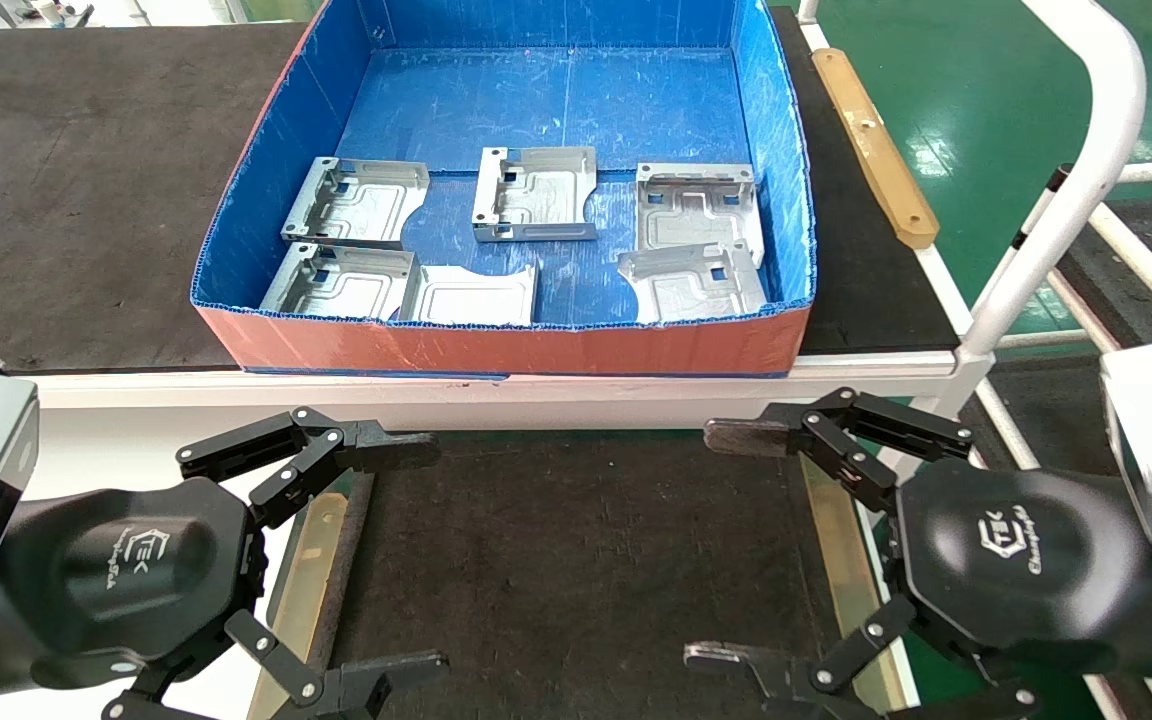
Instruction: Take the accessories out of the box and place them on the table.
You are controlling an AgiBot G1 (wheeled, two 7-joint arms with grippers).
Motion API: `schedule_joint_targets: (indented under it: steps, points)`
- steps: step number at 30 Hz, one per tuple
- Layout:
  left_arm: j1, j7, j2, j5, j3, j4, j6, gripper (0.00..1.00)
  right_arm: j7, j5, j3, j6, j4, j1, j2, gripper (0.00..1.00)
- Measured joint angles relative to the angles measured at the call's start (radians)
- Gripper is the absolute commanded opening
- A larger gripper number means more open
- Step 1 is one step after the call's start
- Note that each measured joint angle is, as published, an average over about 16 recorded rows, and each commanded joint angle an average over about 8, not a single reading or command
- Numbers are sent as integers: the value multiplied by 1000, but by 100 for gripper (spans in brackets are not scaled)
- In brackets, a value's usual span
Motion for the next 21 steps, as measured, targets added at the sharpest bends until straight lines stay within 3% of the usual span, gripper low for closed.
schedule_joint_targets:
  steps: [21]
  points:
    - [0,0,0,0,0,0,0,100,0,0,0,0,0,0,0,100]
